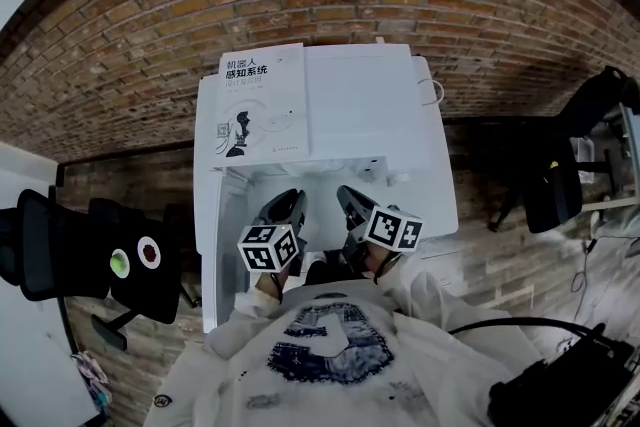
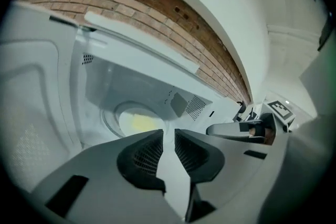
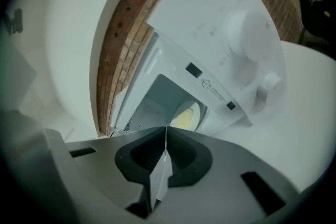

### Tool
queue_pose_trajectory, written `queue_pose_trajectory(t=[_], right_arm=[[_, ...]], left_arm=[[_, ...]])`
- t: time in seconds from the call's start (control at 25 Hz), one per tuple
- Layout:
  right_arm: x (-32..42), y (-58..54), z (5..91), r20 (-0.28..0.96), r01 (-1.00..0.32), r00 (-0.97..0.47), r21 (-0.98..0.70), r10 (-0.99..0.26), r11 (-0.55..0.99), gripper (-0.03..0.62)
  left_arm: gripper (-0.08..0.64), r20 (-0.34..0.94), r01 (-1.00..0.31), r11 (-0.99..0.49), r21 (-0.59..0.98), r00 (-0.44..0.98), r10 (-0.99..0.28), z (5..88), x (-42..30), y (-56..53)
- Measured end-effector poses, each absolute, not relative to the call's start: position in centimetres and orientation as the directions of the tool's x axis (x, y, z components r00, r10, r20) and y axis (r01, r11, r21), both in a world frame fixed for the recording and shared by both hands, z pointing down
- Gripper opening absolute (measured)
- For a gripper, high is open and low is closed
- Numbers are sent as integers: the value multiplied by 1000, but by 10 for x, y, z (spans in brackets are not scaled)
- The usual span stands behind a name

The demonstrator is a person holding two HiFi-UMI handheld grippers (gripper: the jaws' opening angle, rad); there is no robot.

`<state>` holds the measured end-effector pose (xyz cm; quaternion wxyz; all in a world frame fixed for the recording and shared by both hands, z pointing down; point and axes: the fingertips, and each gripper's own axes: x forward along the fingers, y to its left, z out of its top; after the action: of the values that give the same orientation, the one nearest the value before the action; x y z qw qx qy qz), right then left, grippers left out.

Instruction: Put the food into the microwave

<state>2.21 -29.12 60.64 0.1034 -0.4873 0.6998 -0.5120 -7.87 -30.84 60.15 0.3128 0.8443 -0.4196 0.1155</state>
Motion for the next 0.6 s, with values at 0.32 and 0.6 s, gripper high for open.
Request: queue_pose_trajectory(t=[0.32,0.6], right_arm=[[47,-278,525,292,-811,-433,-540,-853,227,15],[56,-265,468,223,-894,-395,-315,-891,318,14]], left_arm=[[41,333,-785,-538,309,619,-712,530,-79,-299],[9,250,-802,-568,185,597,-762,477,-85,-287]])
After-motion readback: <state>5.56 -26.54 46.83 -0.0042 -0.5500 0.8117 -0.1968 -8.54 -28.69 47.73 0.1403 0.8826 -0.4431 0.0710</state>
